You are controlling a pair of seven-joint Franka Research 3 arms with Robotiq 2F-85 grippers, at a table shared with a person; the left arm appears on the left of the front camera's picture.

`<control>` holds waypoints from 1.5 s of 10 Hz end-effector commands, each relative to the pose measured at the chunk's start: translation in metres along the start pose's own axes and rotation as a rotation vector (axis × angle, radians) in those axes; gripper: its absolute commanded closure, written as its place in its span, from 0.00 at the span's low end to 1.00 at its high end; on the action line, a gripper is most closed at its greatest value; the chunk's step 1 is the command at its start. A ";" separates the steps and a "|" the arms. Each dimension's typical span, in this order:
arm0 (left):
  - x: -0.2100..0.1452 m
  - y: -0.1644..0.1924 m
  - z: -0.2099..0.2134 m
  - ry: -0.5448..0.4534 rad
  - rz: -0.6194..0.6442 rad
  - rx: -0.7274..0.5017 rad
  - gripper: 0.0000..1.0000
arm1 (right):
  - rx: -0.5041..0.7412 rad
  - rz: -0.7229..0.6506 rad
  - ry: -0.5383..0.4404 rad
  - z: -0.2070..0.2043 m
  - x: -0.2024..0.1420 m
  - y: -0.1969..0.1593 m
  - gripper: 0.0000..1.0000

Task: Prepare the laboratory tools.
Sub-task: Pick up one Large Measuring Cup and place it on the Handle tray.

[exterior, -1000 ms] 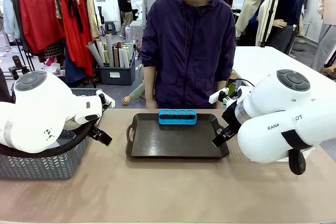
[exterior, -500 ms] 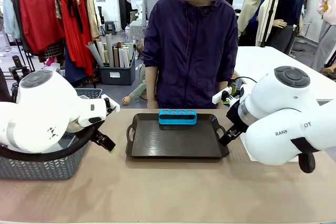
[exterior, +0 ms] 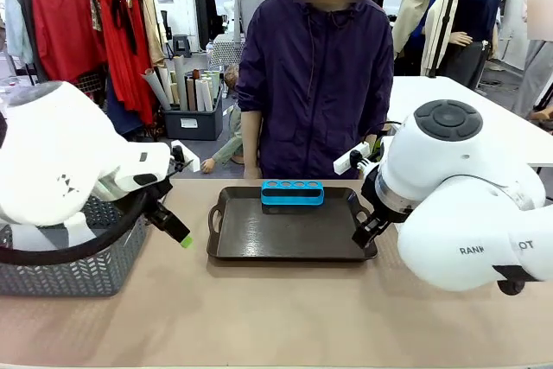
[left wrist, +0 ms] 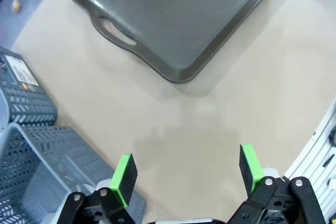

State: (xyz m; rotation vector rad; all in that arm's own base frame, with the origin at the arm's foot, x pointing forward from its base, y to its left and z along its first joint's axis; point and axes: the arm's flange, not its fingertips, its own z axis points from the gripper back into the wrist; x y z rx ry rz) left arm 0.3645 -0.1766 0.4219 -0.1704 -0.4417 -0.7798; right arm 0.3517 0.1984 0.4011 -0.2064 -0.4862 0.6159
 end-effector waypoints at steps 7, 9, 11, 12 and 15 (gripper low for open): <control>-0.005 0.001 -0.011 0.010 0.015 0.005 0.00 | 0.004 0.014 -0.011 -0.004 0.000 -0.007 0.00; -0.002 0.002 -0.011 0.026 0.005 0.002 0.00 | 0.148 -0.067 -0.010 -0.002 0.006 -0.005 0.00; 0.012 0.004 0.004 0.032 0.003 -0.040 0.00 | 0.205 -0.108 -0.073 0.005 0.020 -0.008 0.00; 0.020 0.006 0.015 0.025 -0.009 -0.029 0.00 | 0.268 -0.137 -0.088 0.010 0.025 -0.013 0.00; 0.050 0.005 0.052 -0.024 -0.039 -0.134 0.00 | 0.363 -0.167 -0.171 0.040 0.045 -0.032 0.00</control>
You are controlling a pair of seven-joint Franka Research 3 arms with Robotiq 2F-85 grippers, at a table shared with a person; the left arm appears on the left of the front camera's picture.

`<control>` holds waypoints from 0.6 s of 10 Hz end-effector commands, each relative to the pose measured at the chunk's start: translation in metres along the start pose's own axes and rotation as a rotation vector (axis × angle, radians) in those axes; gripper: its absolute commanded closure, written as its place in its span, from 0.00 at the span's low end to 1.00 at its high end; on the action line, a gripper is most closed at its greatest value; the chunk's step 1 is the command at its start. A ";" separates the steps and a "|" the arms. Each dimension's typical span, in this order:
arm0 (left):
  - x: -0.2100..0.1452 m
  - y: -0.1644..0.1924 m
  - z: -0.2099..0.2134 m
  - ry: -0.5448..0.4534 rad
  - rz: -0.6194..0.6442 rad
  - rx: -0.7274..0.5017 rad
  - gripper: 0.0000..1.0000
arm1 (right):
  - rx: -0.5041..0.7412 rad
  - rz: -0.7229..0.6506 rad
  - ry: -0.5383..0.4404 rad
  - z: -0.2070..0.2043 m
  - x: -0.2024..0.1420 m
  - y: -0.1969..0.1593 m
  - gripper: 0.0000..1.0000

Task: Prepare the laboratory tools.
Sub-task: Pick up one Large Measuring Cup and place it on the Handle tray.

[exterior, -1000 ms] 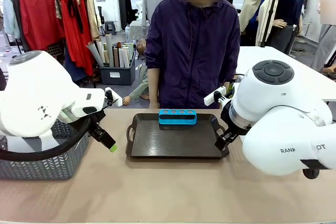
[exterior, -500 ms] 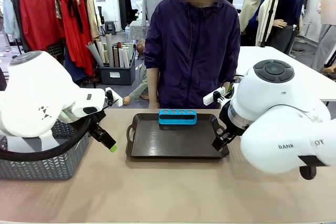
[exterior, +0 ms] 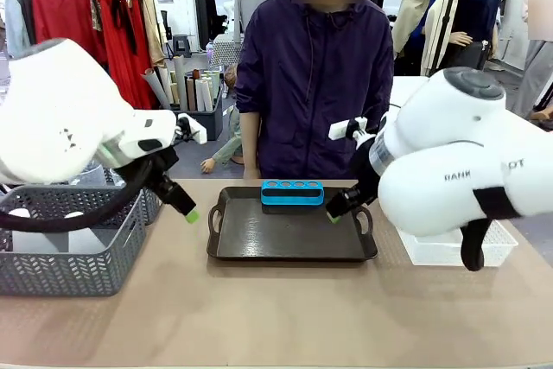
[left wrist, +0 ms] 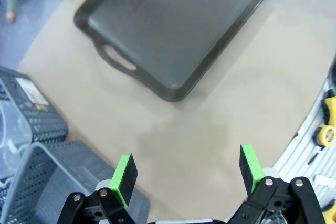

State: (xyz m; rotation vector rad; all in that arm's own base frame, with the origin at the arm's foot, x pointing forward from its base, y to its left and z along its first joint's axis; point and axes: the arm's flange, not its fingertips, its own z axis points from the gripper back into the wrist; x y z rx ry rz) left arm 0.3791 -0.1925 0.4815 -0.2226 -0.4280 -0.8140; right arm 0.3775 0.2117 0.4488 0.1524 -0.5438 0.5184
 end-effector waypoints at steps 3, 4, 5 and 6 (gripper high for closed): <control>0.025 0.015 0.046 -0.102 -0.042 -0.128 0.00 | 0.074 -0.007 -0.114 0.059 0.030 -0.026 0.00; 0.030 0.022 0.058 -0.148 -0.054 -0.146 0.00 | 0.110 0.008 -0.138 0.075 0.037 -0.035 0.00; 0.034 0.027 0.068 -0.191 -0.070 -0.162 0.00 | 0.108 0.005 -0.134 0.087 0.043 -0.043 0.00; 0.036 0.030 0.077 -0.220 -0.081 -0.162 0.00 | 0.119 0.010 -0.154 0.100 0.049 -0.052 0.00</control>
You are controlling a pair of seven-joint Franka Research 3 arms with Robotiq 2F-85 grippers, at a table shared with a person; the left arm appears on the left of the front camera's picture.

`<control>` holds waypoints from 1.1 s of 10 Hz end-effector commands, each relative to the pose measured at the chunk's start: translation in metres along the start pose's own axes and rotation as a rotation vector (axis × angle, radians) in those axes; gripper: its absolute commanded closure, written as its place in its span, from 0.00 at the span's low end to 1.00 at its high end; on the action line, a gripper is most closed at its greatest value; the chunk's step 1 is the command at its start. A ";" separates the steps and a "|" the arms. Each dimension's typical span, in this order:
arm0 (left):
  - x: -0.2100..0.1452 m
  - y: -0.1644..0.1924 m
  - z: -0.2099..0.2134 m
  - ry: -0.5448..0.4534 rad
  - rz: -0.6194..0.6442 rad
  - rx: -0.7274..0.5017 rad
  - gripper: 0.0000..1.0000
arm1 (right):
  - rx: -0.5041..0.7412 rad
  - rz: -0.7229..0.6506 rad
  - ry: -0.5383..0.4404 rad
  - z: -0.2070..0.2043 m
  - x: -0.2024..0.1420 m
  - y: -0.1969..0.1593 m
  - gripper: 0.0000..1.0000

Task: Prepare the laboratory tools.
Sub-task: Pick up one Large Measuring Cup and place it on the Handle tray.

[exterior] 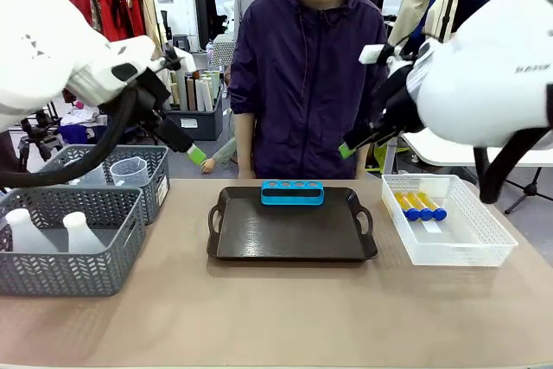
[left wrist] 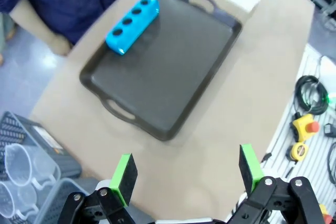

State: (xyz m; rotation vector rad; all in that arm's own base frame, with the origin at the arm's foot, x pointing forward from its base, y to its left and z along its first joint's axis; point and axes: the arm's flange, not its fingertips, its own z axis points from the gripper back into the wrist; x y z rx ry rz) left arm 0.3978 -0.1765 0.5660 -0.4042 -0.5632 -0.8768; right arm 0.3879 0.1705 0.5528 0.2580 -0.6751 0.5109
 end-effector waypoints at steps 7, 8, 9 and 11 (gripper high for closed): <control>-0.002 0.033 0.022 -0.060 -0.003 0.082 0.00 | -0.026 0.058 -0.046 0.035 0.019 -0.045 0.00; -0.002 0.033 0.022 -0.060 -0.003 0.082 0.00 | 0.035 0.023 -0.042 0.043 0.023 -0.048 0.00; -0.002 0.033 0.022 -0.060 -0.003 0.082 0.00 | 0.035 0.023 -0.042 0.043 0.023 -0.048 0.00; -0.001 0.032 0.020 -0.061 -0.006 0.088 0.00 | 0.021 0.031 -0.038 0.042 0.023 -0.047 0.00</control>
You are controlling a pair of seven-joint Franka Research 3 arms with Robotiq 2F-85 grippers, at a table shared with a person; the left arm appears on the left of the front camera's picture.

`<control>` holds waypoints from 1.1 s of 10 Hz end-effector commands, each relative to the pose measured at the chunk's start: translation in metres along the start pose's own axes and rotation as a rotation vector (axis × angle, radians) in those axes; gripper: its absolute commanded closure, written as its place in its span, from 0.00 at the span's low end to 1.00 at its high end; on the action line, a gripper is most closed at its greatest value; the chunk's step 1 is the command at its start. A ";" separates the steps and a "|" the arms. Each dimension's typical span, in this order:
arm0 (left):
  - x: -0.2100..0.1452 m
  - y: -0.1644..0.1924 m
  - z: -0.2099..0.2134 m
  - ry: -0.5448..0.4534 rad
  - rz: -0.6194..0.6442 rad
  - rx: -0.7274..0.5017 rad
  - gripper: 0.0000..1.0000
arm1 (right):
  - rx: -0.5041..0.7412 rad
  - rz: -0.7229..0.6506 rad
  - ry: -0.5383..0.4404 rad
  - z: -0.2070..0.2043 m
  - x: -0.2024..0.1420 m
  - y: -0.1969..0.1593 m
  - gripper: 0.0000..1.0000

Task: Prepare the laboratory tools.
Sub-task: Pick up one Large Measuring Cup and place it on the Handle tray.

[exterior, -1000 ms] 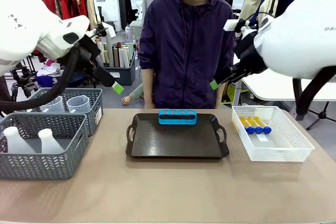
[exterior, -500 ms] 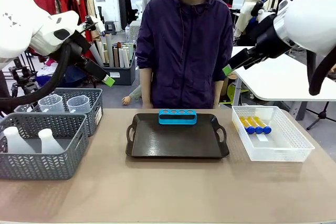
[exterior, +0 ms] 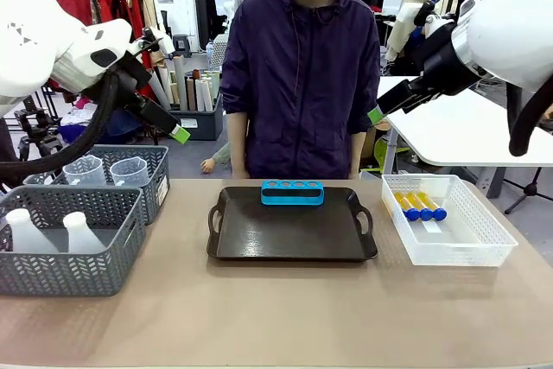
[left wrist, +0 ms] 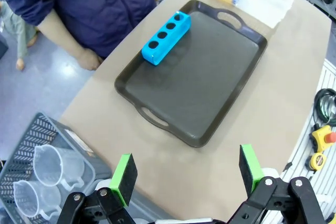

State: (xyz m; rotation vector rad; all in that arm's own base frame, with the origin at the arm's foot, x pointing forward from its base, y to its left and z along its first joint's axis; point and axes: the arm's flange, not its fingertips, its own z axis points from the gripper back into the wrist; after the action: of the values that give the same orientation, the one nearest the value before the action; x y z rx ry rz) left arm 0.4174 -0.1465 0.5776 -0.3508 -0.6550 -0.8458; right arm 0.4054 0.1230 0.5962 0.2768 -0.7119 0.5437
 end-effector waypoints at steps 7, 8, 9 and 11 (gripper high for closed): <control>0.017 0.001 0.015 -0.057 -0.065 0.004 0.00 | 0.056 0.042 -0.005 0.018 0.013 -0.001 0.00; 0.015 0.001 0.015 -0.059 -0.064 0.005 0.00 | 0.056 0.043 -0.007 0.019 0.014 -0.002 0.00; 0.012 0.001 0.015 -0.066 -0.059 0.006 0.00 | 0.057 0.041 -0.009 0.021 0.014 -0.003 0.00; 0.017 -0.001 0.015 -0.038 -0.047 0.015 0.00 | 0.019 0.022 0.001 0.017 0.012 0.004 0.00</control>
State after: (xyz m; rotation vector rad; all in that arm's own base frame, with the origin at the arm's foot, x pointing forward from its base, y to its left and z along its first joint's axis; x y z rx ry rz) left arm 0.4192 -0.1493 0.5983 -0.3442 -0.7015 -0.8783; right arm 0.4017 0.1224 0.6177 0.2844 -0.7123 0.5714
